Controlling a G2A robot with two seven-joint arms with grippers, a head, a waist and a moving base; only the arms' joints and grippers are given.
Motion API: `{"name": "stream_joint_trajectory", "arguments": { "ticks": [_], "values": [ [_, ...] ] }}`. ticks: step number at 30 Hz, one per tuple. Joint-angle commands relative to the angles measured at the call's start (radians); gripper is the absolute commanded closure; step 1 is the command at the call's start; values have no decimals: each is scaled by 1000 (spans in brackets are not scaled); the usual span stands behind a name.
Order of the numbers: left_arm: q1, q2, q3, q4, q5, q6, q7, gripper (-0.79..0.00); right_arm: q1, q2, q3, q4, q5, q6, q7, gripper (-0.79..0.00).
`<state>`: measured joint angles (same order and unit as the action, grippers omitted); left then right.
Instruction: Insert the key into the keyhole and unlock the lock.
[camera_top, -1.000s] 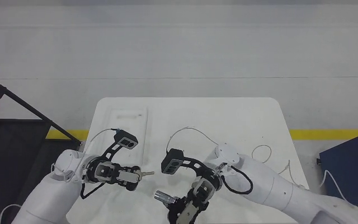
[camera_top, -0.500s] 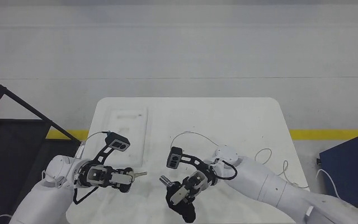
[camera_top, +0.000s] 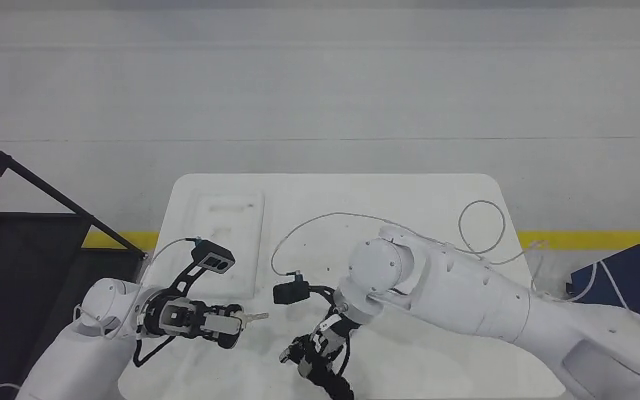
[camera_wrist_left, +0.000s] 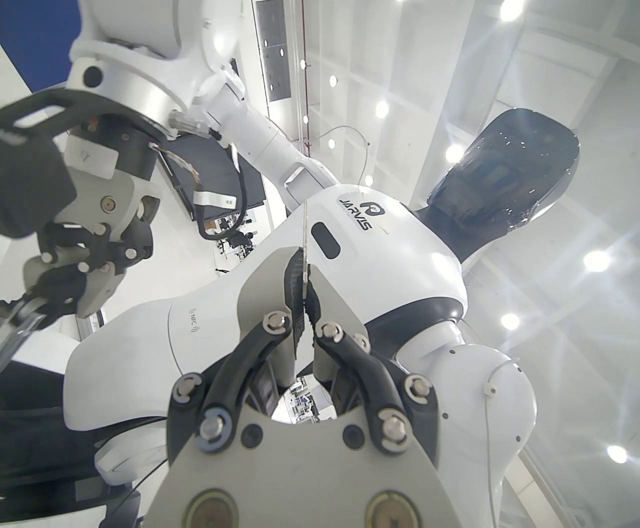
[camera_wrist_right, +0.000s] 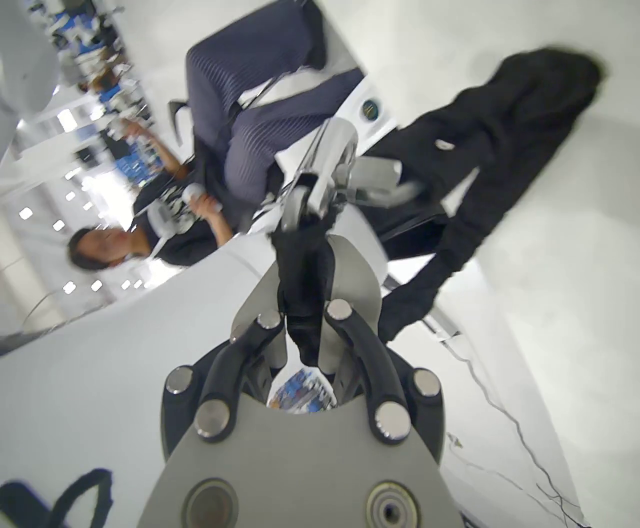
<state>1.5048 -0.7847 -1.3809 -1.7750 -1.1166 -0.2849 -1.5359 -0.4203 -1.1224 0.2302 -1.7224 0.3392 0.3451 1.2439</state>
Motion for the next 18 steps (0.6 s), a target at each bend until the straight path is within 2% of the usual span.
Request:
{"name": "stream_joint_trajectory", "arguments": {
  "ticks": [1, 7, 9, 12, 18],
  "values": [
    [-2, -1, 1, 1, 1, 0, 0, 0, -17, 27, 41, -76, -18, 20, -70, 0],
    [-6, -4, -2, -1, 2, 0, 0, 0, -114, 100, 159, -203, -52, -27, -158, 0],
    [-5, -6, -6, -5, 1, 0, 0, 0, -158, 118, 202, -214, -12, -83, -163, 0],
    [-1, -9, -13, -8, -1, 0, 0, 0, -239, 141, 280, -185, 136, -244, -147, 0],
    [4, -15, -20, -12, 4, 0, 0, 0, -357, 177, 389, -119, 275, -402, -84, 0]
  ]
}}
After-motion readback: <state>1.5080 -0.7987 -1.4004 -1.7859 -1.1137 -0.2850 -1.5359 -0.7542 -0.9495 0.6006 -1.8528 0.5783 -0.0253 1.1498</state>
